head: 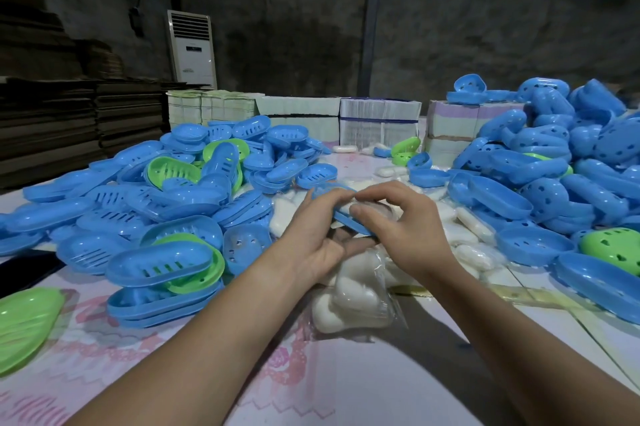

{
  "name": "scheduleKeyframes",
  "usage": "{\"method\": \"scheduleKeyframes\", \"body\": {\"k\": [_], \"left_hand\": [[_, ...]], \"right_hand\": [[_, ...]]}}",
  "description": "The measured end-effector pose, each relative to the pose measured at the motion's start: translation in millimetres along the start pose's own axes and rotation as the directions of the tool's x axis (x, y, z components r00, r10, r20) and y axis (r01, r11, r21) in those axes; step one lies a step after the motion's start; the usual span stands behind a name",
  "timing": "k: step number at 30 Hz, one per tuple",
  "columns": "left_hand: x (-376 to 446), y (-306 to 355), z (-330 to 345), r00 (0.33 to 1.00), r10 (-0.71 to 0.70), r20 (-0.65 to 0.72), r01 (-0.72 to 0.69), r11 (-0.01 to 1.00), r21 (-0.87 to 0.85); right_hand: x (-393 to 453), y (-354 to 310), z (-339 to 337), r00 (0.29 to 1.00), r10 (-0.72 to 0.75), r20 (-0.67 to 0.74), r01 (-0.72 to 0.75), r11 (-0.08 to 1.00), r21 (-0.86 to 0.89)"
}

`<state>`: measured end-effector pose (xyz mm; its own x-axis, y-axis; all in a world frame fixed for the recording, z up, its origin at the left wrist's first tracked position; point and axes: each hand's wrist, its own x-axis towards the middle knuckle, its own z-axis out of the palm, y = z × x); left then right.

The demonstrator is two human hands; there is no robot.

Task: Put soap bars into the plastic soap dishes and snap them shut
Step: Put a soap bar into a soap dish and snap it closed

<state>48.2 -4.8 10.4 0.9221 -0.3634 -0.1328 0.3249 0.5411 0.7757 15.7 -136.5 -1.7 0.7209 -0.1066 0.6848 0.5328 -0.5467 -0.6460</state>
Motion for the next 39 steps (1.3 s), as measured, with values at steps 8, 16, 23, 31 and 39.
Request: {"method": "scheduleKeyframes", "body": {"k": [8, 16, 23, 31, 39], "left_hand": [[5, 31, -13, 0.942, 0.256, -0.219, -0.275, 0.960, -0.060], [7, 71, -40, 0.830, 0.419, -0.368, -0.495, 0.857, -0.142], [9, 74, -44, 0.877, 0.315, -0.363, -0.401, 0.896, -0.191], [5, 77, -41, 0.894, 0.315, -0.318, -0.429, 0.804, -0.411], [6, 29, -11, 0.978, 0.156, -0.139, -0.201, 0.884, -0.422]], "right_hand": [[-9, 5, 13, 0.990, 0.021, 0.143, 0.009, 0.979, -0.205], [4, -32, 61, 0.787, -0.009, 0.617, 0.383, 0.791, -0.477], [6, -35, 91, 0.737, -0.016, 0.676, 0.451, 0.756, -0.474], [24, -26, 8, 0.845, 0.161, 0.509, -0.176, 0.984, -0.020], [18, -9, -30, 0.880, 0.312, 0.359, -0.419, 0.149, 0.896]]}}
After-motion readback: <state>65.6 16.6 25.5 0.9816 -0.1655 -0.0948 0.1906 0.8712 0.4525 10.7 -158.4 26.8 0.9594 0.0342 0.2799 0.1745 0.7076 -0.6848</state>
